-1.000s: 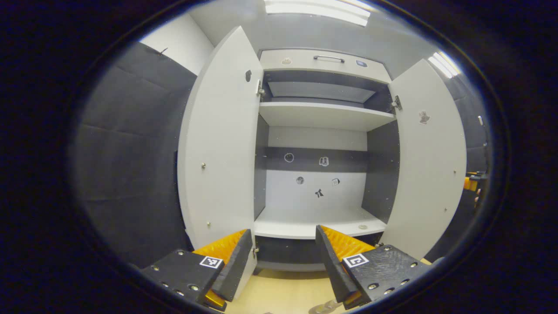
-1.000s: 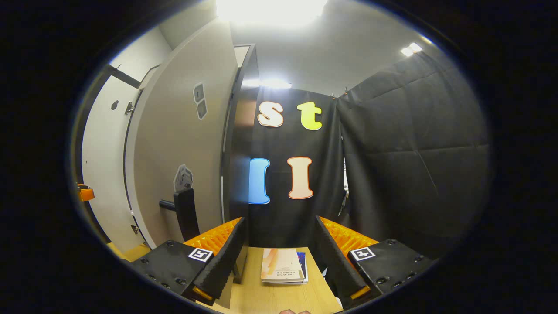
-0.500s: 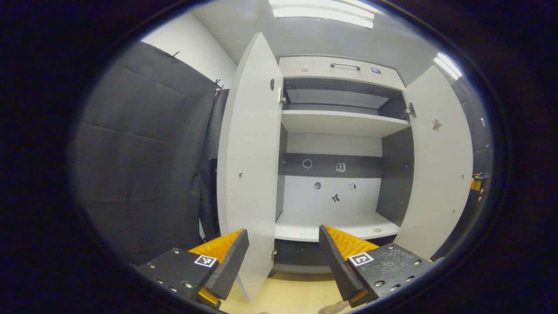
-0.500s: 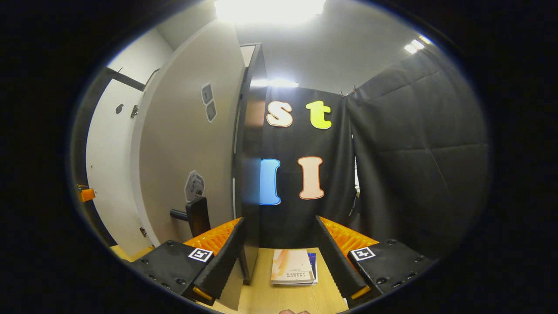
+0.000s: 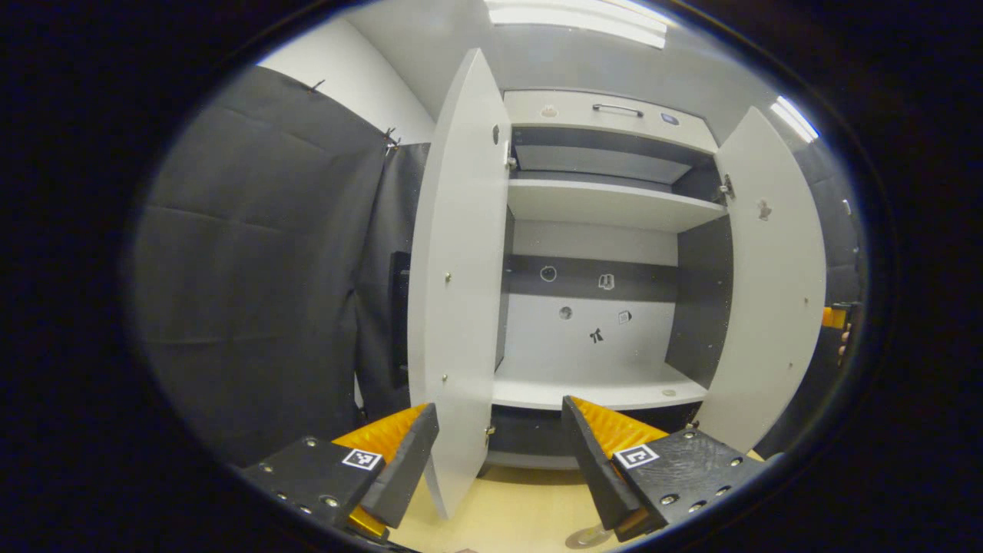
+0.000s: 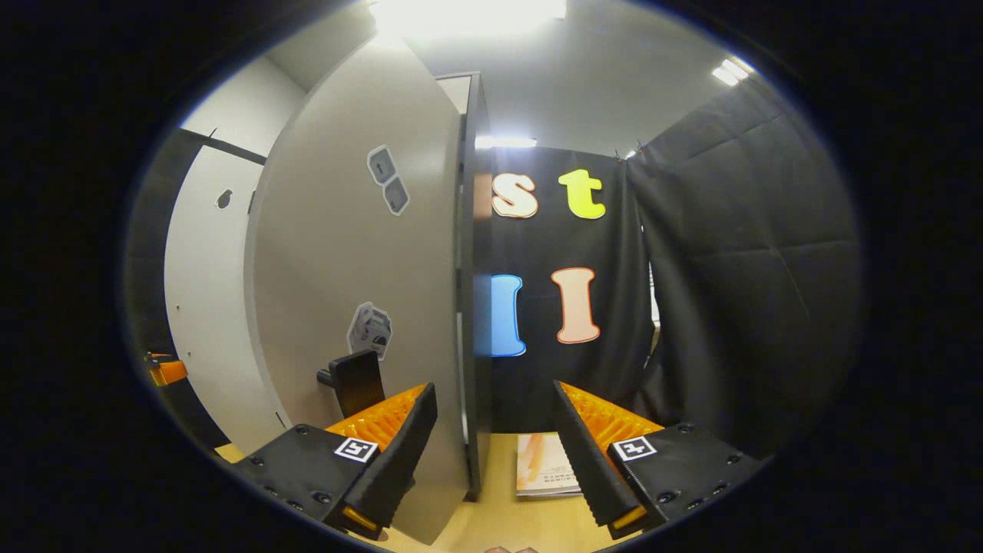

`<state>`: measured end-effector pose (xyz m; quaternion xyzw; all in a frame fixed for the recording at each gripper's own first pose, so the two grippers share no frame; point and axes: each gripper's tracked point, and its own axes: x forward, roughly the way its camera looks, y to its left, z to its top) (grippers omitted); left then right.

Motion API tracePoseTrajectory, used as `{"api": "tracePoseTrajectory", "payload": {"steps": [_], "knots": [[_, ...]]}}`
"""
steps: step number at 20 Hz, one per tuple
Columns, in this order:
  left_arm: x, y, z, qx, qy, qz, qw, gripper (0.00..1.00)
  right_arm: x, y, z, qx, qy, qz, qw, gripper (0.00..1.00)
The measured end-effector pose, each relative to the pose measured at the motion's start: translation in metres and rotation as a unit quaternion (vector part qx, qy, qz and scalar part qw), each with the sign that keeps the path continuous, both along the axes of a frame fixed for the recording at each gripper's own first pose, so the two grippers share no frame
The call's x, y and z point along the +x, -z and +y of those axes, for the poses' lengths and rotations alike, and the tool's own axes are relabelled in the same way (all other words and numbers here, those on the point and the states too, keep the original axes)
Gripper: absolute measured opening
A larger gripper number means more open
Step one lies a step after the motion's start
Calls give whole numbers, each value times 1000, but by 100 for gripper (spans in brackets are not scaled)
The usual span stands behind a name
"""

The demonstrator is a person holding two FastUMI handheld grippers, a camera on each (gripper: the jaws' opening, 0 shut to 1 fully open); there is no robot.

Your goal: Grasp the bottle in the cabinet with the left hand and place it on the coaster, then close the right door with the right hand and the left door with the left hand.

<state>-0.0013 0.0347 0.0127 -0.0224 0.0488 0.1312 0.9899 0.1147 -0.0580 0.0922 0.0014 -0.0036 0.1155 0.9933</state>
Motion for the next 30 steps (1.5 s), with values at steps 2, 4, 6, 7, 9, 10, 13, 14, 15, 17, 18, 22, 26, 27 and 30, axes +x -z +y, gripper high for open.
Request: {"api": "tracePoseTrajectory", "payload": {"steps": [2,4,6,7,9,10,13,14,15,17,18,22,26,27,30], "knots": [[-5,0,3,-1,-1,-2,1000,93,0,-4,19,-7,-8,-6,1000,92],[-9,0,9,-4,-5,-3,1000,93,0,-4,37,-14,-18,-14,1000,92],[-14,0,16,-8,-8,-3,1000,93,2,-1,53,-6,-23,-10,1000,95],[-17,0,21,-9,-9,-3,1000,93,4,1,59,3,-21,-2,1000,95],[-22,1,29,-8,-14,-3,1000,93,5,1,72,17,-19,6,1000,95],[-27,1,34,-7,-17,-4,1000,93,6,1,79,21,-21,6,1000,95],[-36,2,48,-7,-24,-4,1000,93,0,10,93,4,-29,14,999,92],[-37,3,54,-6,-25,-5,1000,93,-3,14,94,-5,-28,16,999,95],[-40,3,60,-3,-28,-6,1000,93,-6,19,96,-10,-27,16,999,95],[-45,5,70,3,-31,-9,999,93,-16,26,102,-2,-28,15,999,95],[-49,5,75,5,-32,-12,999,93,-20,30,103,4,-27,16,1000,95],[-60,9,100,6,-46,-8,999,93,-24,48,104,20,-19,41,999,95],[-60,-2,125,13,-41,-24,999,93,-26,63,105,47,-2,66,997,95],[-58,-4,134,16,-42,-24,999,93,-28,69,104,48,0,68,997,92],[-51,-4,151,20,-24,-10,999,93,-33,78,100,35,13,65,997,92]]}}
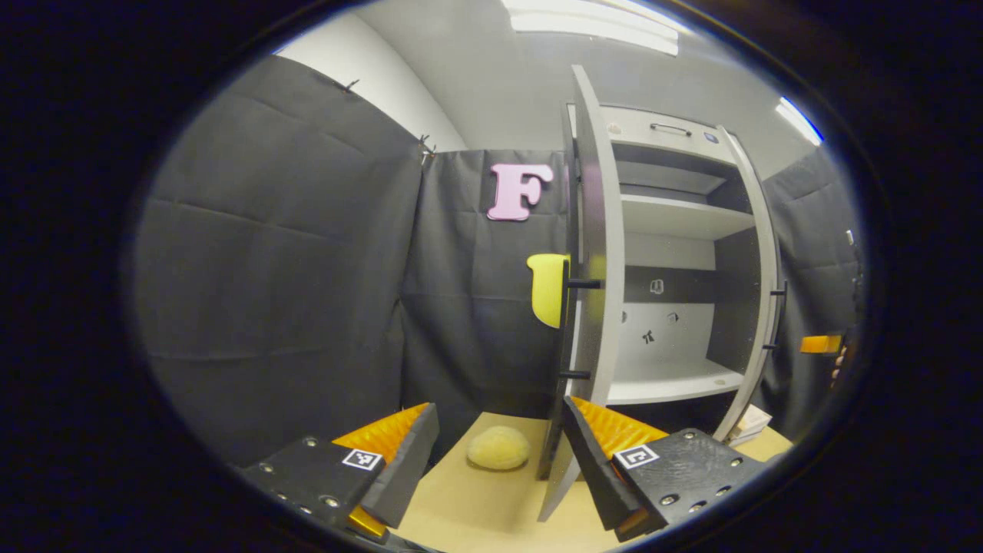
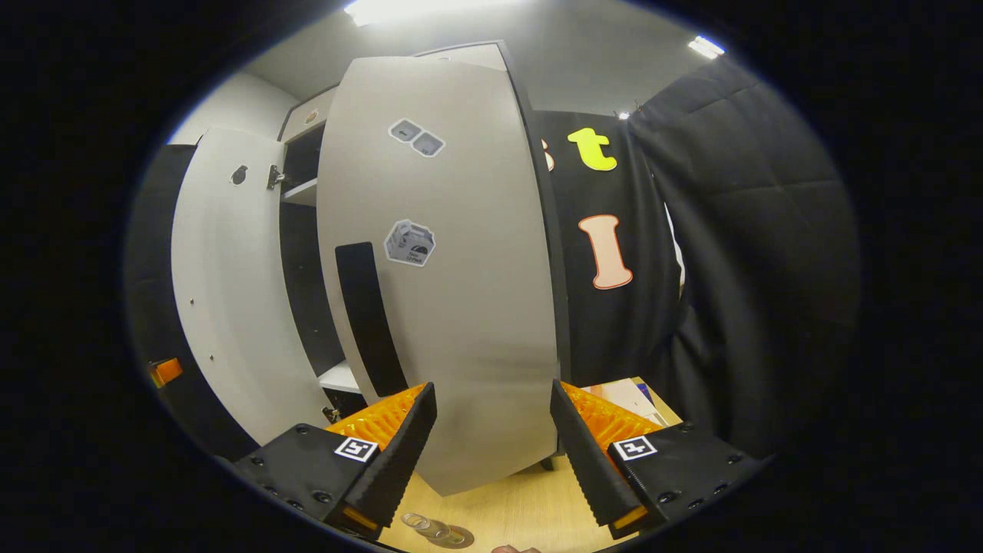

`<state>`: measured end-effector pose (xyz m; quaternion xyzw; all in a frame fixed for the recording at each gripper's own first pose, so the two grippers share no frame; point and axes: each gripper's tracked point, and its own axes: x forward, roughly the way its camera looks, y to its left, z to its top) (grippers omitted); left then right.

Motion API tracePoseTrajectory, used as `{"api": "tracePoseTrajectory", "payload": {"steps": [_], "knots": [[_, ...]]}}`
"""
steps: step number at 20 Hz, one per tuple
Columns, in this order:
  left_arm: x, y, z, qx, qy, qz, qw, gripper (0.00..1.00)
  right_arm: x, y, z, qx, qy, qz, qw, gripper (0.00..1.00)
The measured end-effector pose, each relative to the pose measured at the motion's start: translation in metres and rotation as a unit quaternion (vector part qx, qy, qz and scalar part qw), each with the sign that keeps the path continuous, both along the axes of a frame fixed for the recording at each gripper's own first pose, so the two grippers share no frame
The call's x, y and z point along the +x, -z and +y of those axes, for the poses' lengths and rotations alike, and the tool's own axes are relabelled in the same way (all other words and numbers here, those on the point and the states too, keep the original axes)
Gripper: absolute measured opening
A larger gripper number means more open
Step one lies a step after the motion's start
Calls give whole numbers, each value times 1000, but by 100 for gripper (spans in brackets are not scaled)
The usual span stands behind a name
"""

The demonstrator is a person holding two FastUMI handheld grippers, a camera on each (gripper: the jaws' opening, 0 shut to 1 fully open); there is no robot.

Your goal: Grasp the bottle in the cabinet with the left hand and place it on the coaster, then close the right door with the right hand and the left door with the left hand.

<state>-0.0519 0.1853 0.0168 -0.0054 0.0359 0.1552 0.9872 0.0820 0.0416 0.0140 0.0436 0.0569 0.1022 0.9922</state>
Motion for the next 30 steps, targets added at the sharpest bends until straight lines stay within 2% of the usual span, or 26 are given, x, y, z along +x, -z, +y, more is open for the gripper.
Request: {"api": "tracePoseTrajectory", "payload": {"steps": [3,4,5,6,8,9,10,15,16,17,18,20,21,22,23,27,30], "knots": [[16,-8,22,-10,14,-3,1000,93,-5,14,0,12,9,15,1000,95],[23,-11,29,-14,17,-7,1000,87,-8,19,0,13,12,21,1000,95],[32,-16,36,-18,20,-13,1000,93,-11,23,-2,12,16,26,999,95],[42,-19,43,-22,27,-18,999,93,-14,27,-3,11,19,31,999,92],[61,-25,55,-22,31,-23,999,93,-19,35,-6,10,25,42,999,95],[72,-28,60,-21,34,-22,999,87,-22,36,-7,11,29,43,999,95],[85,-31,64,-21,42,-21,999,93,-24,36,-9,12,35,41,998,95],[135,-55,55,-15,90,-26,996,93,-31,41,-20,17,57,43,997,92],[139,-57,51,-9,97,-26,995,93,-31,42,-25,17,62,44,997,92],[143,-57,47,3,101,-23,995,100,-32,43,-29,18,67,45,997,95],[143,-56,41,15,103,-19,994,93,-33,41,-33,21,75,42,996,95],[142,-51,43,30,99,-5,995,93,-38,35,-37,16,82,24,996,95],[142,-51,44,32,94,-4,995,93,-41,35,-38,4,83,19,996,92],[143,-52,43,32,89,-3,996,93,-42,35,-40,-7,83,16,996,98],[142,-52,42,34,87,1,996,93,-44,36,-42,-16,83,14,996,98],[139,-58,31,31,96,7,995,93,-45,49,-43,-17,79,25,996,98],[139,-55,7,30,95,12,995,93,-43,50,-41,-15,73,25,997,98]]}}
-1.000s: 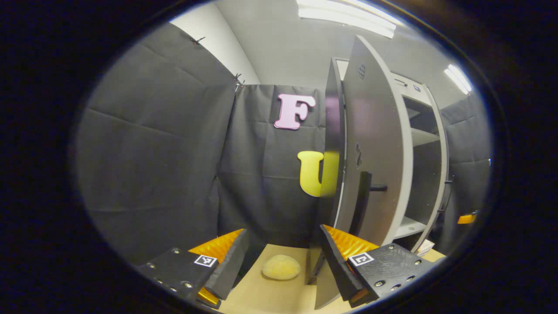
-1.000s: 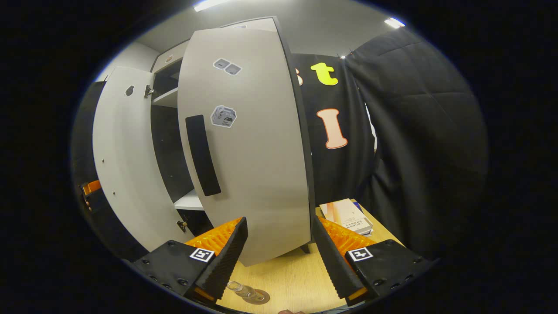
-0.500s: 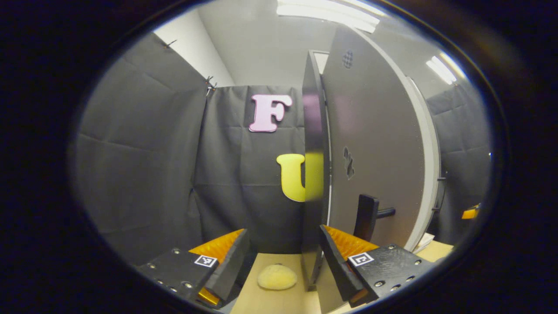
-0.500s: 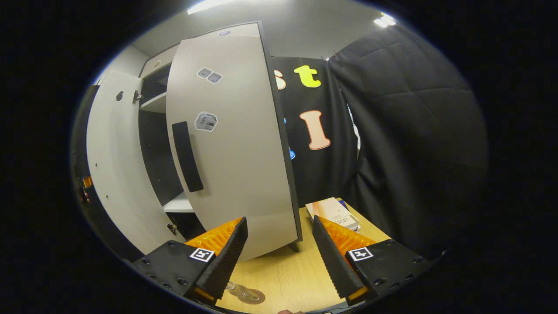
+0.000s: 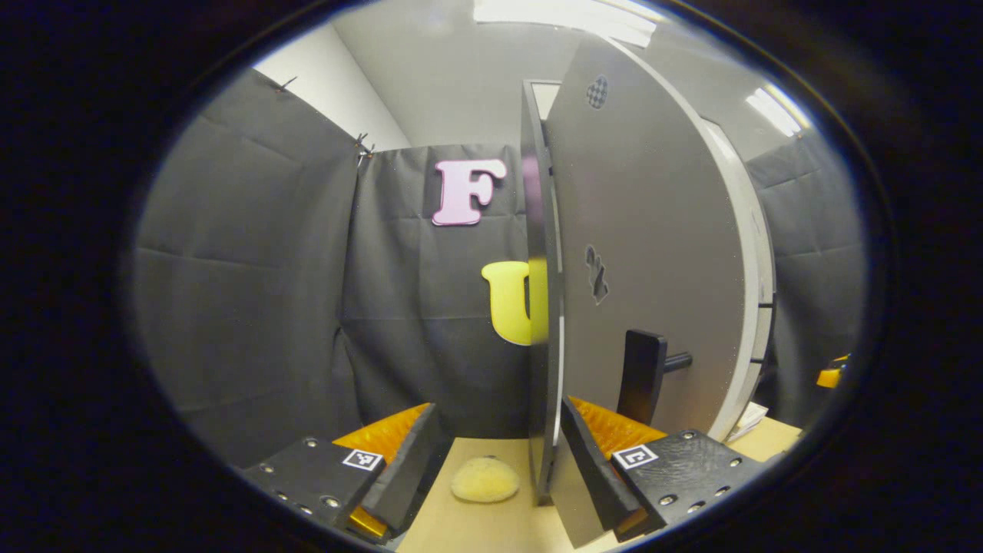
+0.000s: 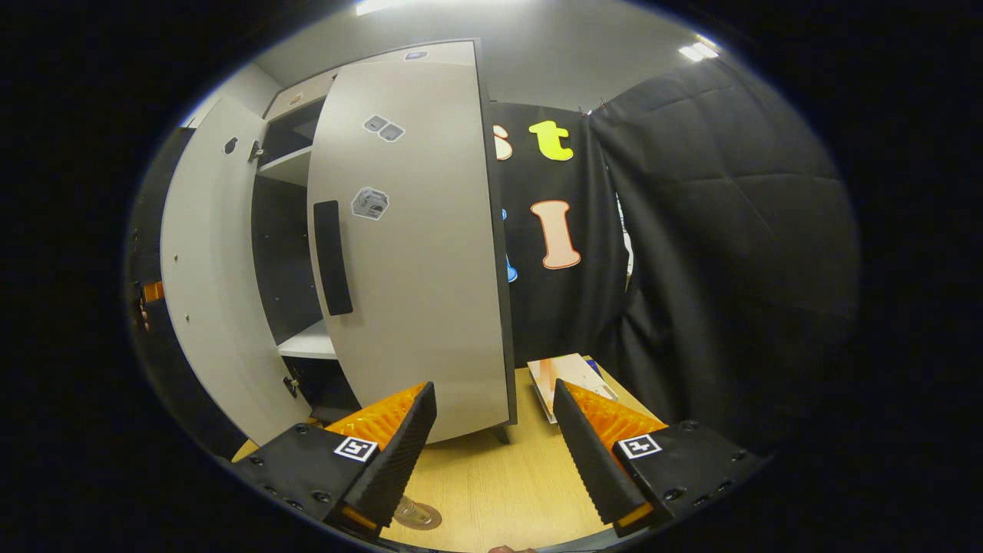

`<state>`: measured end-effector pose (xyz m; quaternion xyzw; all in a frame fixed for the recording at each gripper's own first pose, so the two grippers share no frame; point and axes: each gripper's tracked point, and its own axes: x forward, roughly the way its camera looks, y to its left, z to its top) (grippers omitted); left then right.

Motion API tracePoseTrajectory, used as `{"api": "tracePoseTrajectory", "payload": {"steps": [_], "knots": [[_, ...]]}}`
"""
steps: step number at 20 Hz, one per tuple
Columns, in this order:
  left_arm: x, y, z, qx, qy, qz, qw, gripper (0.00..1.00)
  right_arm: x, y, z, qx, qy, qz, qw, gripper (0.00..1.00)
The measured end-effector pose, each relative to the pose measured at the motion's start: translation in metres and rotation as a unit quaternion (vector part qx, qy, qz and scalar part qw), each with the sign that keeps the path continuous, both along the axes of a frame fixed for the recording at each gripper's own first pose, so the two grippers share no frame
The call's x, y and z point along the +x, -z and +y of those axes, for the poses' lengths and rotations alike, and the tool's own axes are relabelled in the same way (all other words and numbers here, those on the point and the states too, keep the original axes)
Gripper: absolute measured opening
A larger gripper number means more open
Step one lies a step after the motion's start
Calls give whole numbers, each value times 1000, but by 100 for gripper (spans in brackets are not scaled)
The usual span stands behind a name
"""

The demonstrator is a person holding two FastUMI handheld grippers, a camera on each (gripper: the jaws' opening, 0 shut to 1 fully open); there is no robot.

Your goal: Grasp the bottle in the cabinet with the left hand and place it on the coaster, then close the right door with the right hand and the left door with the left hand.

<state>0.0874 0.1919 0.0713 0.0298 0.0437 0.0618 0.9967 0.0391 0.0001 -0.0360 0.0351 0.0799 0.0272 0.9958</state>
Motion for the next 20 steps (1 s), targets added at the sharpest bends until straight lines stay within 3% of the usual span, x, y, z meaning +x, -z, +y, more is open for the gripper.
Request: {"api": "tracePoseTrajectory", "payload": {"steps": [2,6,12,16,20], "knots": [[0,0,-15,3,-1,2,1000,99,3,1,-1,-2,-5,-1,1000,98],[7,-2,-48,15,-5,-1,1000,99,7,3,-11,-11,-11,-1,1000,98],[17,-1,-110,52,-49,3,997,99,21,-7,-40,-16,-10,7,1000,98],[39,21,-172,24,-9,10,1000,99,32,-17,-53,-23,-7,-4,1000,98],[11,34,-190,-21,-9,8,1000,99,33,-15,-51,-12,-10,-12,1000,98]]}}
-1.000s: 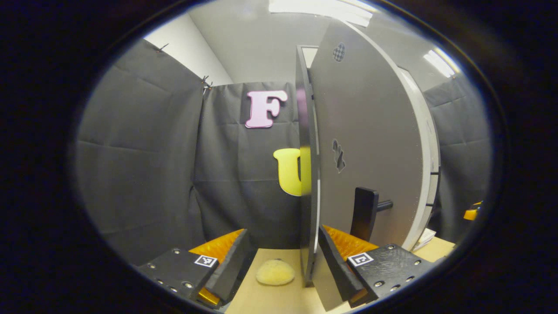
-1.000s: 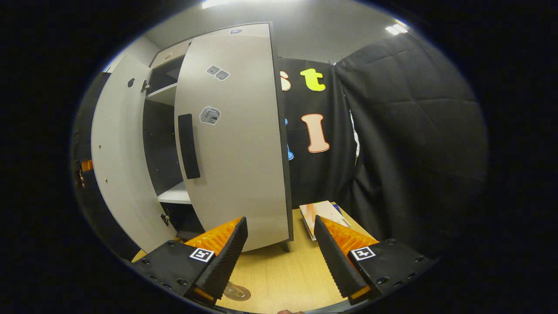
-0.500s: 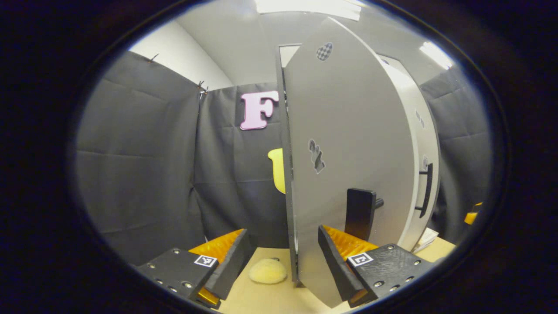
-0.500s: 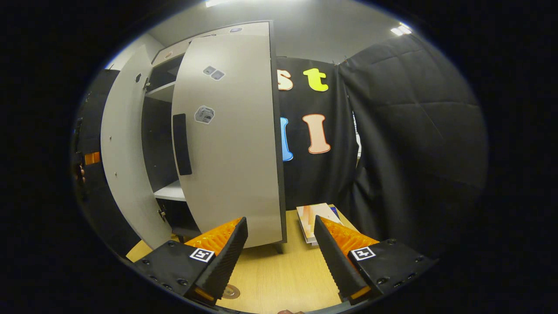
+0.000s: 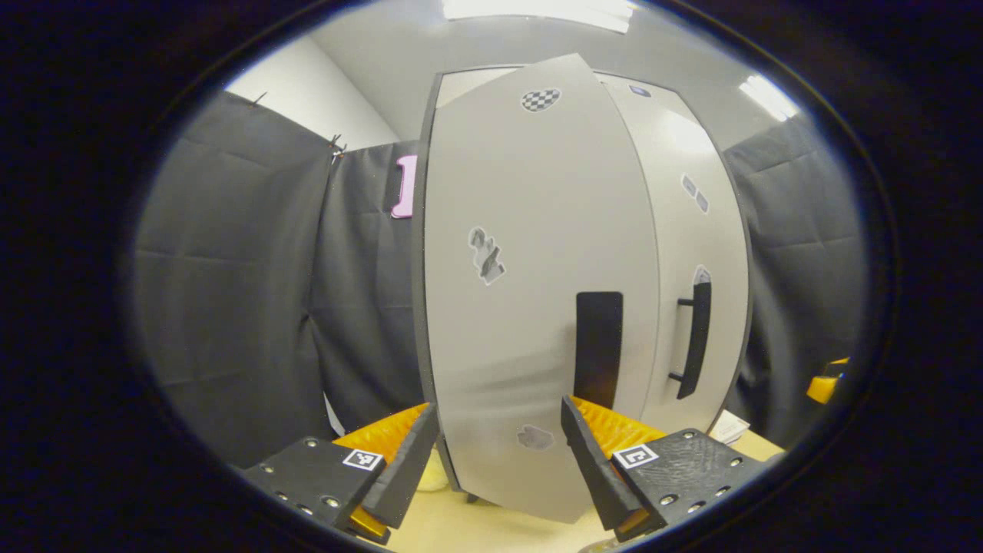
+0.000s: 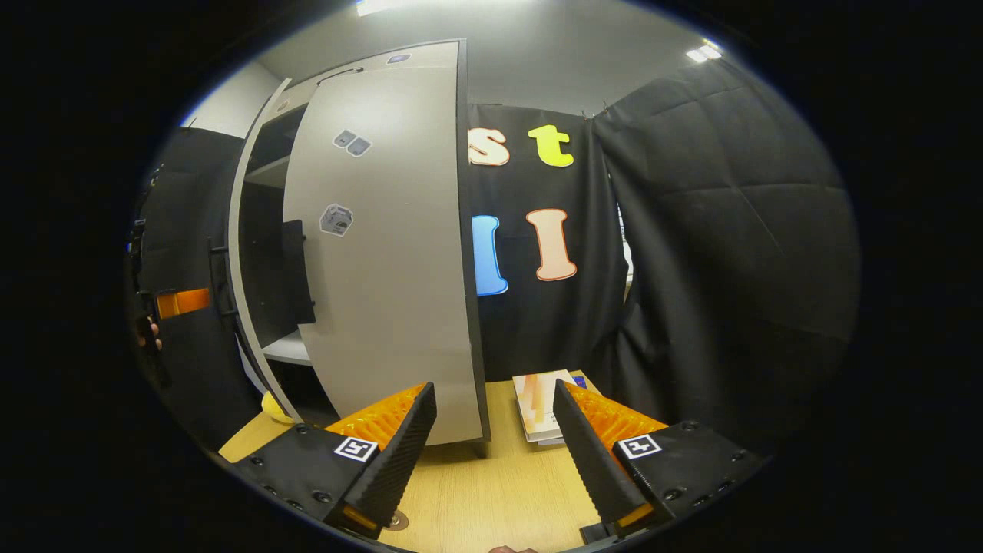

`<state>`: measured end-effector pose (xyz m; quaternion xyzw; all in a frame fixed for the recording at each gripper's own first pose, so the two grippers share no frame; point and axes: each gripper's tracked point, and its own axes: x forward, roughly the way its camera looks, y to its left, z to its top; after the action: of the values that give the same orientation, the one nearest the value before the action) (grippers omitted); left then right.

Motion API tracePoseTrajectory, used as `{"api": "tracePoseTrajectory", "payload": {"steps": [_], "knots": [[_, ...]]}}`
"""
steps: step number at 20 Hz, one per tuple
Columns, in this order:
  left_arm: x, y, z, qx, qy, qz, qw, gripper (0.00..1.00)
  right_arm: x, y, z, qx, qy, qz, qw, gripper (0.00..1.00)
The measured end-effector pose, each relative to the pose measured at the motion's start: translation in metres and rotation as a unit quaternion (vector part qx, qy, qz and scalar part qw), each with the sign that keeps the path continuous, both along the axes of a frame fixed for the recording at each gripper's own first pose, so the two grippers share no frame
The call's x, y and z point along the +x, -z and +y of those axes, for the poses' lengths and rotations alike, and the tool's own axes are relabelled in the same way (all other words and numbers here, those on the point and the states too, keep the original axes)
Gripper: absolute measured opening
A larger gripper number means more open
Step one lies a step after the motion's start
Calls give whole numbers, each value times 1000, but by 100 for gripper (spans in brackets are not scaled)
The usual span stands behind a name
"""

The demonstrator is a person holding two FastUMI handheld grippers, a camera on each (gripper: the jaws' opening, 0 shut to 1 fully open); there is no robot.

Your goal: Grasp the bottle in the cabinet with the left hand and place it on the coaster, then close the right door with the right hand and the left door with the left hand.

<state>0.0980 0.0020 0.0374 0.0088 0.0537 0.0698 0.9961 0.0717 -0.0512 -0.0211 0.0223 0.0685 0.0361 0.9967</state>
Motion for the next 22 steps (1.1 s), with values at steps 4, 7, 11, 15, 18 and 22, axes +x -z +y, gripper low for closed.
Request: {"api": "tracePoseTrajectory", "payload": {"steps": [4,7,11,15,18,22], "knots": [[-40,4,6,-26,6,-10,1000,93,3,-2,11,2,-10,-14,1000,98],[-65,4,18,-37,-4,-17,999,93,5,-4,20,2,-9,-32,999,98],[-91,-4,33,-70,-19,-41,997,93,7,-3,47,9,-35,-29,999,98],[-107,-11,49,-44,-28,-46,998,96,4,-7,65,-4,-57,-30,998,98],[-110,-10,58,-24,-37,-44,998,93,3,-9,75,6,-62,-28,998,98],[-111,5,61,-38,-41,-39,998,99,3,-16,72,6,-46,-37,998,98]]}}
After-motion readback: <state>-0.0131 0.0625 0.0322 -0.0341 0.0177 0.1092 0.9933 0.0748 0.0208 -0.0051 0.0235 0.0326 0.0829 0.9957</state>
